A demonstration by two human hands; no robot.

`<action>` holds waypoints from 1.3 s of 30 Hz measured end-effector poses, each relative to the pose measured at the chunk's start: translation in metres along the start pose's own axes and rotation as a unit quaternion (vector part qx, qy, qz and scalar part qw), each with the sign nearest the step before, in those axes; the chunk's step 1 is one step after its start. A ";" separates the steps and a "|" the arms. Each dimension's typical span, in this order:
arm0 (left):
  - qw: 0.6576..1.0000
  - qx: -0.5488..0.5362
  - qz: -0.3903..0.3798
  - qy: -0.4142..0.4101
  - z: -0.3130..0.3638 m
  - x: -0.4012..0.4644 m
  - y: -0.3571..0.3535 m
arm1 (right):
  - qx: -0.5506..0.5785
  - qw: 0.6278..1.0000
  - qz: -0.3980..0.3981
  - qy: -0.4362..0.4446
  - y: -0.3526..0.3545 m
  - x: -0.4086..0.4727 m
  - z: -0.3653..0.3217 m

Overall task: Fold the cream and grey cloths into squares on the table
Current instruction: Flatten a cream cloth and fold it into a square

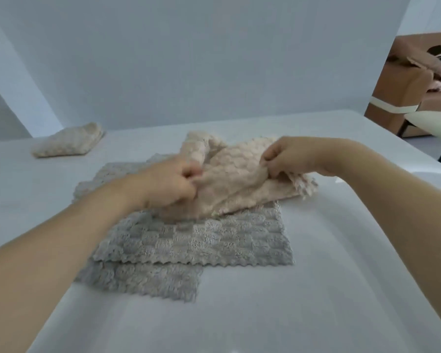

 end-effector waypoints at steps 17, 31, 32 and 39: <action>0.988 -0.010 0.122 0.092 -0.008 0.037 0.001 | -0.113 0.977 0.154 -0.096 -0.019 0.005 0.029; 0.927 0.239 0.251 0.142 -0.016 0.058 0.008 | -0.227 0.904 0.362 -0.024 0.003 0.010 0.016; 0.914 0.291 0.242 0.145 -0.014 0.057 0.002 | -0.231 0.905 0.358 -0.013 -0.003 0.010 0.010; 0.966 0.243 0.020 0.091 -0.017 0.046 -0.059 | -0.213 0.967 0.110 -0.080 -0.048 0.019 0.043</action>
Point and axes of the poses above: each hand's wrist, its own x-axis towards the middle knuckle, its own y-axis out of the back of the hand, z = x × y, the point moved 5 cm from there along x, towards the middle knuckle, and after that the axes turned 9 degrees about -z, right-handed, at the moved point
